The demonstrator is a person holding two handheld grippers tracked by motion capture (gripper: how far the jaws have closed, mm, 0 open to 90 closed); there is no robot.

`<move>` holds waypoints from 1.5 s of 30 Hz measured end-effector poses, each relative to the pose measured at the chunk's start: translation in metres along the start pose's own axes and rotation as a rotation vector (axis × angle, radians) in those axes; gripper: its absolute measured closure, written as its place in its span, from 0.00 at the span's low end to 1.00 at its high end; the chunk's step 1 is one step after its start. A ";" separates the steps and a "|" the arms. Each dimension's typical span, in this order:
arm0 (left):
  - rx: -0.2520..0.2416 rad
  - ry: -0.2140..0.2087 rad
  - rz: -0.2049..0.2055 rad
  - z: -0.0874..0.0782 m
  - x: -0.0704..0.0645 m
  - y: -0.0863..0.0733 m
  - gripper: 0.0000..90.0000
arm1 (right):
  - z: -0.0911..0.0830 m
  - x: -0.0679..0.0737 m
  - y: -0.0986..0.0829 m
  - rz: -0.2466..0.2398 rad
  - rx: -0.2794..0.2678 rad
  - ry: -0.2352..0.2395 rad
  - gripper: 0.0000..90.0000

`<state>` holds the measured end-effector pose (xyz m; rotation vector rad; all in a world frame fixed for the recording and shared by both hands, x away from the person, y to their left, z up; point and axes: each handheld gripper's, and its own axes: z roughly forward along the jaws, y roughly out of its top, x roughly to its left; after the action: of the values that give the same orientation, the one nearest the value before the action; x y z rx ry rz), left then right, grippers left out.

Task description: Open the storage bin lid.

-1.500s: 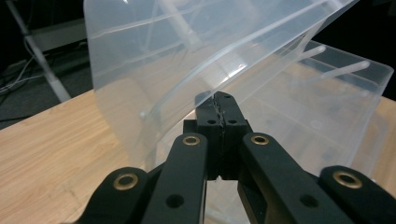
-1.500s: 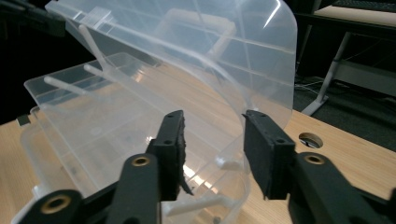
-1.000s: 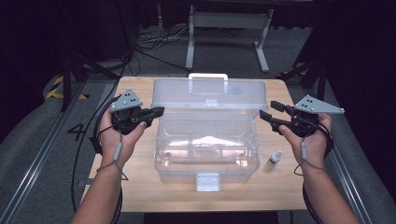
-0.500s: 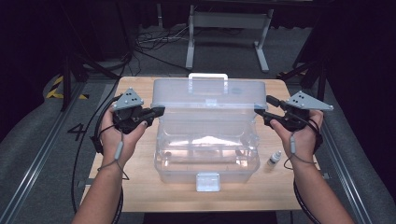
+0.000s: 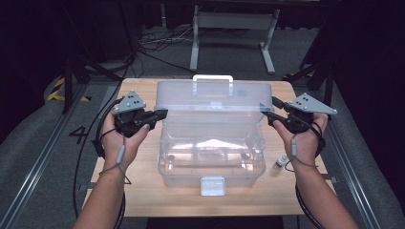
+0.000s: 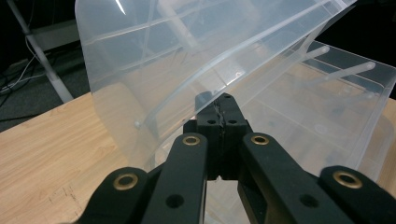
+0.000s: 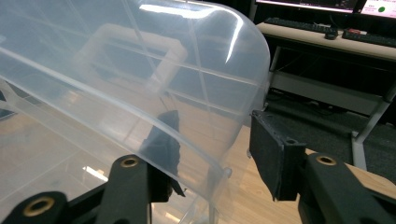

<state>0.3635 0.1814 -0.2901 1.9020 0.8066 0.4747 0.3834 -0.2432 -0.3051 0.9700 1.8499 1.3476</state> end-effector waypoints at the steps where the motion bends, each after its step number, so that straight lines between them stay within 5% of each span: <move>1: 0.000 0.000 0.000 0.000 0.000 0.000 1.00 | 0.000 0.000 0.000 0.003 0.000 0.000 0.59; 13: 0.009 0.008 0.000 -0.007 0.002 -0.002 0.99 | 0.000 -0.001 0.003 -0.005 0.014 -0.010 0.63; 24: 0.018 0.032 -0.011 -0.023 0.007 -0.013 0.97 | -0.001 0.000 0.005 -0.061 0.024 -0.055 0.73; 34: 0.019 0.036 -0.038 -0.033 0.013 -0.030 0.97 | 0.002 -0.004 0.006 -0.035 0.020 -0.045 0.73; 40: 0.020 0.015 -0.059 -0.041 0.010 -0.050 0.96 | 0.005 -0.007 0.010 -0.022 0.034 -0.047 0.74; 45: 0.041 -0.046 -0.050 -0.044 -0.003 -0.067 0.97 | 0.007 -0.007 0.011 -0.015 0.038 -0.052 0.75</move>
<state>0.3120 0.2275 -0.3307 1.9188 0.8372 0.3856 0.3952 -0.2435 -0.2959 1.0000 1.8464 1.2706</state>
